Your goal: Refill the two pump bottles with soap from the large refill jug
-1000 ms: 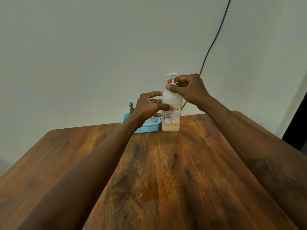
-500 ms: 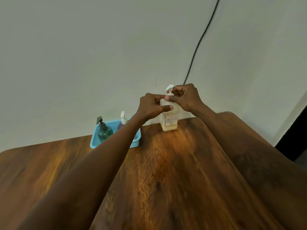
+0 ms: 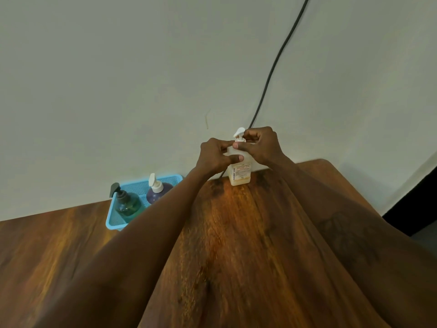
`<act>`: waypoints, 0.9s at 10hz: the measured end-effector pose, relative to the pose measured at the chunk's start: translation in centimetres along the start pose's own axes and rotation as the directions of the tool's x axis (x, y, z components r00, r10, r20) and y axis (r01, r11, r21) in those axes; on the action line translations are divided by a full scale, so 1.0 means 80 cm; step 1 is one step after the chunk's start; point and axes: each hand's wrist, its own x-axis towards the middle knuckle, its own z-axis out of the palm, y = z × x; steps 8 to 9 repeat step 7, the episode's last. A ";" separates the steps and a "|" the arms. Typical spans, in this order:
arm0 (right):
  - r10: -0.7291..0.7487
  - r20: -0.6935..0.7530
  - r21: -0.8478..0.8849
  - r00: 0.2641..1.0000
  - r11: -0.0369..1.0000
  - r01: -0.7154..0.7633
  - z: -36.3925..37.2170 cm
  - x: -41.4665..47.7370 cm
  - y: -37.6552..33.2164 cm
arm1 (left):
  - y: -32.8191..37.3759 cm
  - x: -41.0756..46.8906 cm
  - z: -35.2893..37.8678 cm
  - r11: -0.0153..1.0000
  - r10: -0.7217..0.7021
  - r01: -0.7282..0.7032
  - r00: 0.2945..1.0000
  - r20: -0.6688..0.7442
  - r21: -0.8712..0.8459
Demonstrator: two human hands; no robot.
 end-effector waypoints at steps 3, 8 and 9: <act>0.072 -0.019 -0.007 0.997 0.997 -0.073 0.006 0.001 0.027 | -0.004 0.004 0.023 0.999 -0.031 0.030 0.999 0.018 0.040; 0.115 0.042 -0.023 0.993 0.993 -0.114 -0.013 -0.005 0.001 | 0.010 -0.009 0.004 0.990 -0.141 0.141 0.990 0.012 -0.017; 0.115 0.042 -0.023 0.993 0.993 -0.114 -0.013 -0.005 0.001 | 0.010 -0.009 0.004 0.990 -0.141 0.141 0.990 0.012 -0.017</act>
